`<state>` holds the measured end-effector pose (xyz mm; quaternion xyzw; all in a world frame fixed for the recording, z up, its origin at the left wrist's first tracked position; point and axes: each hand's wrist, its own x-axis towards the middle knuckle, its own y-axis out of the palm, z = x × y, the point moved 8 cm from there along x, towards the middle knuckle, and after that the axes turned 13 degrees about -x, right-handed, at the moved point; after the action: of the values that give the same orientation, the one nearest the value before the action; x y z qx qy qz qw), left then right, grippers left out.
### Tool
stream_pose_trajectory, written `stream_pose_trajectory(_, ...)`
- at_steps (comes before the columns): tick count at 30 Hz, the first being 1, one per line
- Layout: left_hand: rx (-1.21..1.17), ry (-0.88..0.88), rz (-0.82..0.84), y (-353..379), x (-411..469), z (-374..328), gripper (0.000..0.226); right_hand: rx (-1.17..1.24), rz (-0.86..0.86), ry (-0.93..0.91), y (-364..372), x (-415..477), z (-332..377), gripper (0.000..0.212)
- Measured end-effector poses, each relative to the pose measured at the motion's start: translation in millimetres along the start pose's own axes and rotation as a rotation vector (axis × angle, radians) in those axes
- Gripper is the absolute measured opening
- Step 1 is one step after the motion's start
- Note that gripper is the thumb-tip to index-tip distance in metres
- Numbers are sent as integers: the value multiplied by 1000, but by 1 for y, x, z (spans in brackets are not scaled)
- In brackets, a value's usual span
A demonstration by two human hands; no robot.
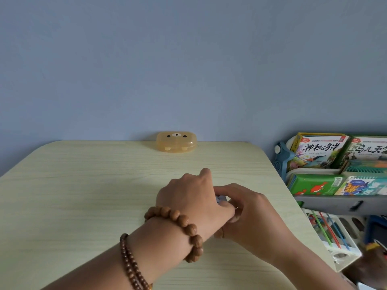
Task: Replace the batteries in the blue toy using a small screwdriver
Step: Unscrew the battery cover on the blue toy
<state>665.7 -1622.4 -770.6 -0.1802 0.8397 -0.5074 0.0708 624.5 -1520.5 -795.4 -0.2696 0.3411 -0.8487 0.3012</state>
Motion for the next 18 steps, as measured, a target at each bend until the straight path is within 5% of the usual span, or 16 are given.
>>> stream_pose_trajectory(18, 77, 92, 3, 5, -4, -10, 23, -113, -58, -51, 0, 0, -2, 63)
